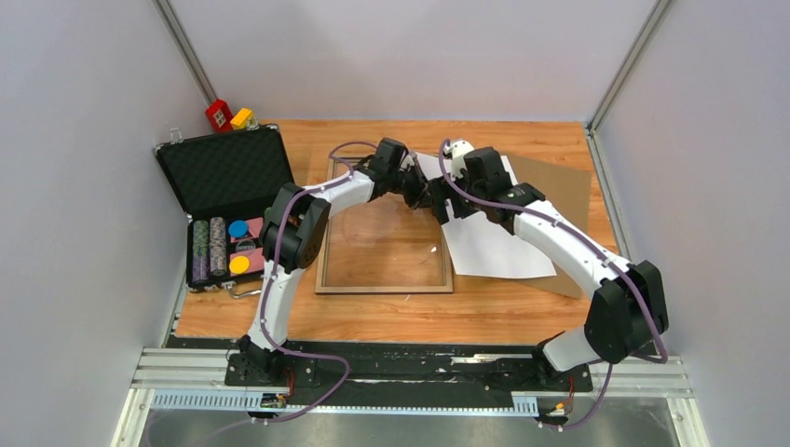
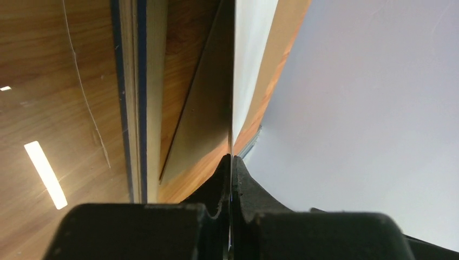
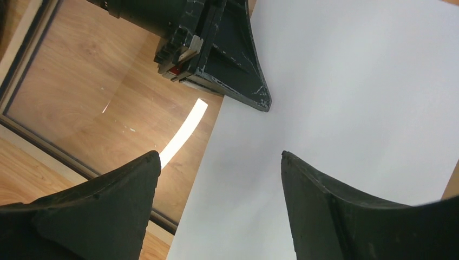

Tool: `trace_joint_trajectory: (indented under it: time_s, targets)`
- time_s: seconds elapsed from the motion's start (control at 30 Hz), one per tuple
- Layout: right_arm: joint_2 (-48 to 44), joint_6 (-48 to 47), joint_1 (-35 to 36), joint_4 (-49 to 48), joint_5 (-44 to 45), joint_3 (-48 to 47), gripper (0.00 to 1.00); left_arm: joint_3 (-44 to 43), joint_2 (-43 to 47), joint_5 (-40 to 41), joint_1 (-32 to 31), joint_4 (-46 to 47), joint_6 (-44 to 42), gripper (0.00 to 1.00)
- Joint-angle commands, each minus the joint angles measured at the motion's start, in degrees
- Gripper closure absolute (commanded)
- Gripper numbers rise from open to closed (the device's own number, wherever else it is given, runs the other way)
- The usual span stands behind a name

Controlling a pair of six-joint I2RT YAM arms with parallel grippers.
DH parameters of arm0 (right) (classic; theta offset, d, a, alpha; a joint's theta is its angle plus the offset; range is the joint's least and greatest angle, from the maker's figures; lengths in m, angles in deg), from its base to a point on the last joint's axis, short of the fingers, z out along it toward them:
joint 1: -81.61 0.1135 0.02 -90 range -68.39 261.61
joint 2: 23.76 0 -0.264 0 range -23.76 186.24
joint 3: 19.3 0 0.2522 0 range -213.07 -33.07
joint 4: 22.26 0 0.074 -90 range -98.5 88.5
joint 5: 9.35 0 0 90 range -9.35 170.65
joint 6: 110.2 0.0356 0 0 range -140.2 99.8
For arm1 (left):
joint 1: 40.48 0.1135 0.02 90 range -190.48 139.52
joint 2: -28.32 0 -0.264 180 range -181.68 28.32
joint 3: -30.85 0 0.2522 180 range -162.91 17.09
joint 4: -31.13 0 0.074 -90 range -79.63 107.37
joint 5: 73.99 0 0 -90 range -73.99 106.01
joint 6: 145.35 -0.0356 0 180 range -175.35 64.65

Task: Put the photo into the frame
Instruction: Turn over the photo from the photo frame.

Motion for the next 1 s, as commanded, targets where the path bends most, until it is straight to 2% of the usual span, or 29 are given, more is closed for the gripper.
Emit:
trace_joint_trajectory:
  time_s: [0.0, 0.2, 0.27, 0.33, 0.4, 0.5, 0.77, 0.97]
  targets:
    - [-4.3, -0.3, -0.2, -1.4, 2.1, -2.0, 0.19, -0.9, 3.9, -1.6, 0.9, -0.1, -9.0, 1.0]
    - [-7.0, -0.2, -6.0, -1.4, 2.7, -2.1, 0.19, -3.7, 5.6, -5.4, 4.4, -8.7, -26.7, 1.0]
    - [-8.0, 0.0, -8.1, -1.5, 1.8, -1.4, 0.19, -6.3, 4.9, -7.7, 6.0, -15.3, -34.7, 1.0]
    - [-8.8, 0.0, -9.6, -1.6, 1.0, -0.3, 0.19, -9.8, 3.6, -9.6, 8.1, -28.2, -43.4, 1.0]
    - [-9.8, -0.2, -10.5, -2.1, 0.7, 1.1, 0.19, -12.3, 2.8, -10.2, 9.7, -36.6, -51.4, 1.0]
    - [-11.6, -2.3, -10.8, -3.4, 0.6, 3.4, 0.19, -12.6, 3.6, -8.2, 11.7, -43.7, -60.6, 1.0]
    - [-13.7, -4.0, -11.0, -7.0, -1.9, 8.6, 0.2, -8.5, 7.2, -3.3, 16.4, -47.9, -67.1, 1.0]
    - [-15.2, -6.3, -11.1, -9.6, -5.4, 12.4, 0.2, -7.0, 8.1, 0.3, 17.1, -47.5, -67.3, 1.0]
